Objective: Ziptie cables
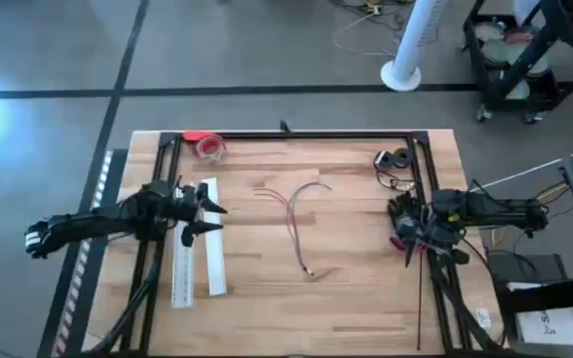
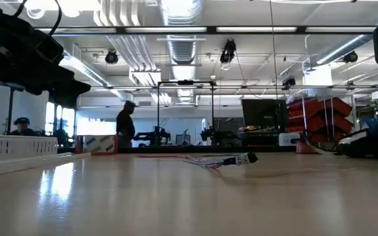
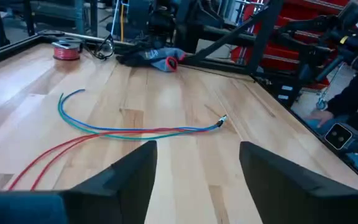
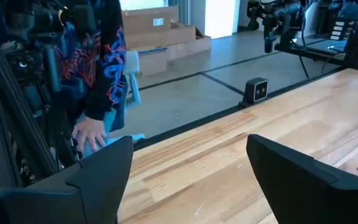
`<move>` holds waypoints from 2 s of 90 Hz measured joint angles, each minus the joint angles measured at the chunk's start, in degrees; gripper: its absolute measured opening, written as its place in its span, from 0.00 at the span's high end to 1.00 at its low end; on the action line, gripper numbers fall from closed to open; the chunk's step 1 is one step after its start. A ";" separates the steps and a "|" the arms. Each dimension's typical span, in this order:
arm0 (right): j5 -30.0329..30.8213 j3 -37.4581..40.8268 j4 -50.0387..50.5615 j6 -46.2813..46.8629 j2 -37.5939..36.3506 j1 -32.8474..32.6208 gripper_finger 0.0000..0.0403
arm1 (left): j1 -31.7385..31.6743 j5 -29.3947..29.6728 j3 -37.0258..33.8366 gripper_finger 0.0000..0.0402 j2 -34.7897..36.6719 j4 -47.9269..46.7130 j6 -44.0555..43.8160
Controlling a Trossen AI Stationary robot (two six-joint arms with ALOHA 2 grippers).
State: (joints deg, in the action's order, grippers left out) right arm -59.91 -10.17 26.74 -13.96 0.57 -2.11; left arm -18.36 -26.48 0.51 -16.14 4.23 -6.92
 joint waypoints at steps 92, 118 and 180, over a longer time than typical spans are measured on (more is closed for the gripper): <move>0.00 -0.02 0.00 -0.01 0.01 0.01 0.23 | 0.01 0.02 0.00 0.46 0.00 0.02 0.00; 0.09 -0.01 -0.66 -2.33 0.00 0.00 0.23 | 0.01 0.00 -0.02 0.46 -0.02 0.00 0.00; 19.85 -0.01 -4.61 1.92 -0.01 0.00 0.23 | -0.01 0.59 -0.02 0.46 -0.02 0.00 8.46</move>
State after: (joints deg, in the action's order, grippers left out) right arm -40.06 -10.19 22.13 -12.04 0.56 -2.11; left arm -18.37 -25.89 0.49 -16.16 4.23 1.54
